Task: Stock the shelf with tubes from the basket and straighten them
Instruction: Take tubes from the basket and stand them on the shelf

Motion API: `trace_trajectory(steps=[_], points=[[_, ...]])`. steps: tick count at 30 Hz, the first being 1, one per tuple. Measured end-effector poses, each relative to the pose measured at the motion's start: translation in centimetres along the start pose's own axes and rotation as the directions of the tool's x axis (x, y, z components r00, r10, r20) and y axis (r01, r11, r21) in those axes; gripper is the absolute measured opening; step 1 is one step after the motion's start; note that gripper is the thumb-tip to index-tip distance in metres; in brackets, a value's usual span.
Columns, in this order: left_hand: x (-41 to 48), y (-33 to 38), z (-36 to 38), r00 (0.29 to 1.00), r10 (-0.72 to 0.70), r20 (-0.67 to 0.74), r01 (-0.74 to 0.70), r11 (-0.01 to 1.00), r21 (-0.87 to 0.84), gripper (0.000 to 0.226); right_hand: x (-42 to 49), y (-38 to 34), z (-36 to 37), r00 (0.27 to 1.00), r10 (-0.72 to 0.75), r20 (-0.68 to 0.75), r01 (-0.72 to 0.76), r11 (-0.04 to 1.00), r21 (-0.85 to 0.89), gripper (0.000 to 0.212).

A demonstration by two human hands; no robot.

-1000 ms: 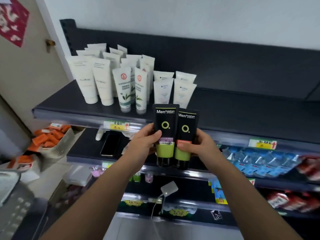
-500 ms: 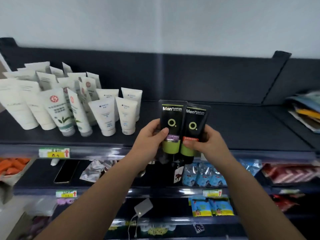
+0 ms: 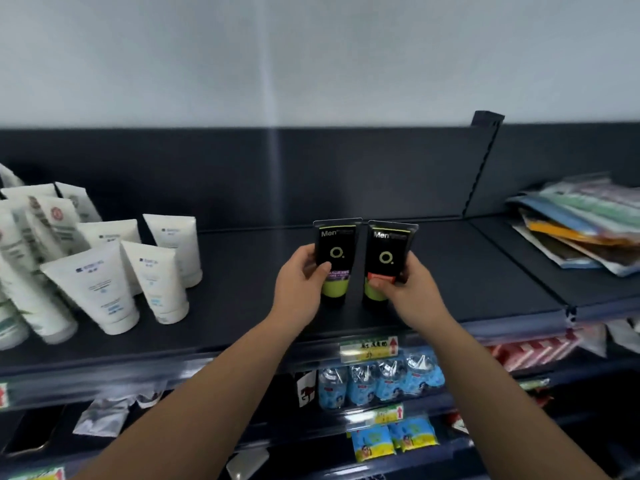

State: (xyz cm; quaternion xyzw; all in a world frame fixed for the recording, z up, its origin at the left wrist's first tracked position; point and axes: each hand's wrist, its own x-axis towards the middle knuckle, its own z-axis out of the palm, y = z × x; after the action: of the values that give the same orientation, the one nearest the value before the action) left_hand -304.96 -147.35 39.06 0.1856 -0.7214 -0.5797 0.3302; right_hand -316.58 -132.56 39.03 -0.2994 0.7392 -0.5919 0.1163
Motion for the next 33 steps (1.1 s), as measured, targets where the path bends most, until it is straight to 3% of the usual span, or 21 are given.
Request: trace_trajectory(steps=[12,16,19,22,25,29,33], points=[[2.9,-0.4,0.0,1.0,0.006,0.003,-0.007,0.989,0.149,0.021,3.3,0.8,0.4,0.998,0.065,0.003,-0.064,0.991,-0.115,0.043],[2.8,0.1,-0.4,0.997,-0.067,0.044,0.062,0.991,0.116,0.023,2.7,0.5,0.8,0.99,0.139,0.023,-0.134,0.978,-0.157,0.048],[2.4,0.4,-1.1,0.979,-0.177,0.102,0.157,0.971,0.179,0.042,1.7,0.3,0.9,0.977,0.211,0.037,-0.193,0.941,-0.278,0.057],[1.4,0.7,-2.3,0.957,-0.253,0.141,0.193,0.921,0.339,0.068,0.0,-0.4,0.6,0.976,0.216,0.008,-0.195,0.898,-0.393,0.061],[-0.6,1.1,-3.9,0.95,-0.254,0.182,0.124,0.841,0.527,0.074,-2.0,-1.1,0.6,0.988,0.157,-0.009,-0.136,0.822,-0.553,0.054],[-3.2,1.6,-6.0,0.946,-0.246,0.209,0.049,0.748,0.661,0.063,-4.4,-1.4,2.1,0.97,0.185,0.159,-0.006,0.668,-0.744,0.067],[-5.5,0.3,-9.1,0.943,-0.278,0.185,0.006,0.569,0.823,0.075,-6.2,-2.8,6.4,0.93,0.14,0.339,0.182,0.628,-0.757,0.068]])
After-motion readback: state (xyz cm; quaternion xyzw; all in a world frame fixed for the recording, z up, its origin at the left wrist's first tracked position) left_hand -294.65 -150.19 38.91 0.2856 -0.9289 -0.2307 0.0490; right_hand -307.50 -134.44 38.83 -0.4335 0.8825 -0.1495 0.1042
